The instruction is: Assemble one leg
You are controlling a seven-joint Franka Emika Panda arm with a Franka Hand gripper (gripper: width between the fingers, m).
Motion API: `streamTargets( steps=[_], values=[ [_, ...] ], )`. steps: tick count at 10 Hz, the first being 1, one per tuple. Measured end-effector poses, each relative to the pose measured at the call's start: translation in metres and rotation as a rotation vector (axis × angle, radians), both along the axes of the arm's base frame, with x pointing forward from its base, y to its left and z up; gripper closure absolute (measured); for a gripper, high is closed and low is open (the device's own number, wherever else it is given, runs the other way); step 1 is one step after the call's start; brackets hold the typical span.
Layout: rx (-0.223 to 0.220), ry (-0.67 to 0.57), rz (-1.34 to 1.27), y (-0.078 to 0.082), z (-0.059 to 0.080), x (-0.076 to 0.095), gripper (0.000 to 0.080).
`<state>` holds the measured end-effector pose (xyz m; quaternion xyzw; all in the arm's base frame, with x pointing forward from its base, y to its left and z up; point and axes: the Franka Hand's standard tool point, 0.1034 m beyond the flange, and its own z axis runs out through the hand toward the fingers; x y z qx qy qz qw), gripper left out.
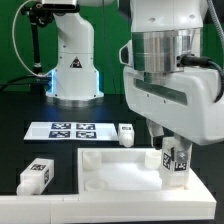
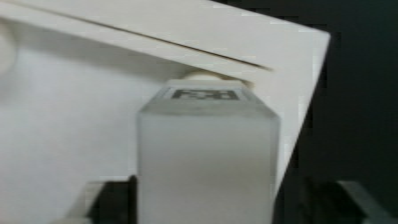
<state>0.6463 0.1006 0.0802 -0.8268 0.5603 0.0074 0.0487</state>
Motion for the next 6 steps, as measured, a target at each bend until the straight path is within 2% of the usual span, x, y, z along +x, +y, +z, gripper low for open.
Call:
streamTargets(
  steps=[1,2,3,5,6],
  values=[
    [-0.019,-0.037,0.238,0.004,0.001,0.003,0.0211],
    [-0.025,-0.048,0.376,0.009,0.001,0.002,0.0211],
    [-0.040,-0.050,0.456,0.014,0.001,0.001,0.0163],
    [-0.047,-0.059,0.565,0.012,0.001,0.001,0.0152],
    [-0.064,-0.069,0.707,0.011,0.001,0.002,0.0152]
  ],
)
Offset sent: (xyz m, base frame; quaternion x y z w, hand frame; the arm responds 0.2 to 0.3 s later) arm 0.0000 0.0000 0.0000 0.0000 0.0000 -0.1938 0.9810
